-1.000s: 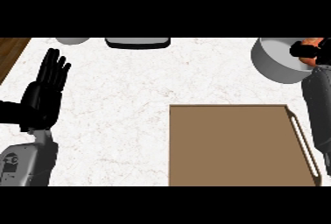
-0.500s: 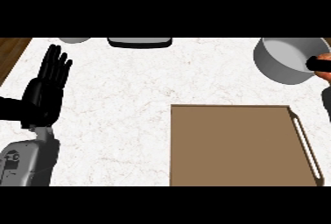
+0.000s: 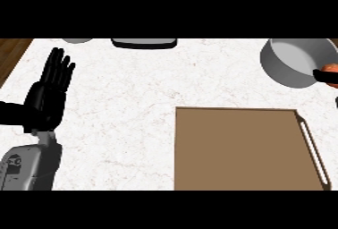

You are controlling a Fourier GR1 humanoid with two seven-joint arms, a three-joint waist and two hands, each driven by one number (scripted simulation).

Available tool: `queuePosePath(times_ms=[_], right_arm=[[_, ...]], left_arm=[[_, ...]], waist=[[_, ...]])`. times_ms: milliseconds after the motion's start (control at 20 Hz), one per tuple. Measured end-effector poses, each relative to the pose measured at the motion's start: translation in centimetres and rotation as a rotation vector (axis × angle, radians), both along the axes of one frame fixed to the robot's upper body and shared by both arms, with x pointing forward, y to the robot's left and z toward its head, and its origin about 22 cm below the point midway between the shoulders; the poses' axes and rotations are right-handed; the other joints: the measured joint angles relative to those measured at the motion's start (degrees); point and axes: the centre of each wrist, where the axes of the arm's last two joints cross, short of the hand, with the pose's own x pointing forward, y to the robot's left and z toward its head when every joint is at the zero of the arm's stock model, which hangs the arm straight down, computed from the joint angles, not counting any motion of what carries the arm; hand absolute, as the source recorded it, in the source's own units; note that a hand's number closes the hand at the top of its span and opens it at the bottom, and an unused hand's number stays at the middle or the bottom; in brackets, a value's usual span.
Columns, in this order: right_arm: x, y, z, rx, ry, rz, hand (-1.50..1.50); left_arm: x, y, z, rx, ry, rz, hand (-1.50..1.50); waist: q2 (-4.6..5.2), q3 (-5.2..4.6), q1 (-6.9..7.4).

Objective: Pick the squash from the tray and place it in the pot

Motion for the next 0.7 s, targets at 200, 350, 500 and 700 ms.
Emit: queuePosePath(times_ms=[200,350,500,700], right_arm=[[0.0,0.0,-0.3,-0.007,-0.09,0.067,-1.5],[0.4,0.4,0.2,0.01,-0.198,0.085,-1.5],[0.6,0.4,0.8,0.062,-0.313,0.062,-1.5],[0.7,0.0,1.8,0.138,-0.459,0.006,-1.5]], left_arm=[[0.1,-0.1,-0.1,0.002,0.003,-0.005,0.0],[0.0,0.1,0.0,0.004,-0.002,-0.001,0.0],[0.0,0.2,-0.1,0.009,0.002,-0.001,0.0],[0.0,-0.7,-0.1,0.003,0.002,0.001,0.0]], waist=[[0.11,0.1,0.14],[0.16,0.27,0.16],[0.15,0.34,-0.05],[0.16,0.4,-0.19]])
